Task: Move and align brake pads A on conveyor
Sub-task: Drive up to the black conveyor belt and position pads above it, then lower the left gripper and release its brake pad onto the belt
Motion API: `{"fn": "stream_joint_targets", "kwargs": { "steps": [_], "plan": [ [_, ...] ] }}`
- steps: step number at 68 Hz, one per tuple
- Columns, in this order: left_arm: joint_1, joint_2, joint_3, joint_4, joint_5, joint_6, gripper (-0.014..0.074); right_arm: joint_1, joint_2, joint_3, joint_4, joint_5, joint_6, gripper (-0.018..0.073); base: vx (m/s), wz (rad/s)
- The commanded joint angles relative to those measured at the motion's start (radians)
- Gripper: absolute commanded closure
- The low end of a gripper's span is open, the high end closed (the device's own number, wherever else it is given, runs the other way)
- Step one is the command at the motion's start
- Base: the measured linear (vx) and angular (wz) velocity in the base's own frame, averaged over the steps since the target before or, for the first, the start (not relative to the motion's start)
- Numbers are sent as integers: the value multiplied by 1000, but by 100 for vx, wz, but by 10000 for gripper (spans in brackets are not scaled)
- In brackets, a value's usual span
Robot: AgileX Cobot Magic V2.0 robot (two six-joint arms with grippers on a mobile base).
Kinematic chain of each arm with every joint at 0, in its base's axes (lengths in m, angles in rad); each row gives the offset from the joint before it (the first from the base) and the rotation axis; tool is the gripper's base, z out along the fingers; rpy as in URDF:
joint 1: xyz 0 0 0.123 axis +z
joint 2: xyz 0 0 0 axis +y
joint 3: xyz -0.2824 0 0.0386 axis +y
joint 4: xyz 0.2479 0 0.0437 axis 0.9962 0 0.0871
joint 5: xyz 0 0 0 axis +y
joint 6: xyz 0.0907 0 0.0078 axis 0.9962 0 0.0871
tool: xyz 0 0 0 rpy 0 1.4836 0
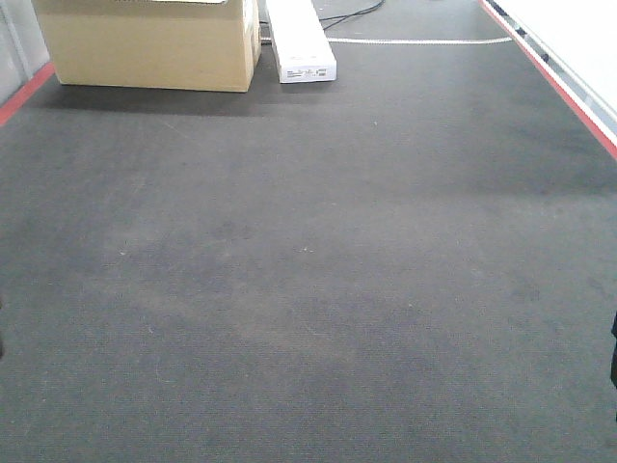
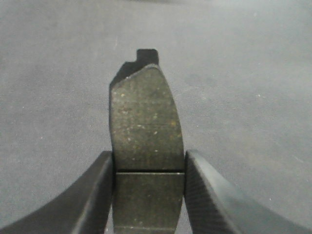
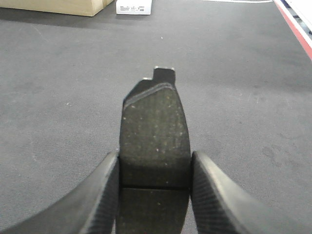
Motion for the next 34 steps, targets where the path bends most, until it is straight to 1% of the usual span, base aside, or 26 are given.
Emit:
{"fn": "stream_joint_targets", "kwargs": {
  "steps": [1,16,26,34],
  "plan": [
    [-3,135,-117,2,-14,-9,596,-4,3,-29,-12,-100,-5,566,0,0],
    [-3,447,-277,0,63,-9,592,-4,3,-29,-12,-100,-5,566,0,0],
    [-3,624,-334,-5,96,-9,577,-4,3,-29,-12,-100,-5,566,0,0],
    [-3,730,-372,-8,105,-11,557,-4,3,-29,-12,-100,-5,566,0,0]
  ]
}}
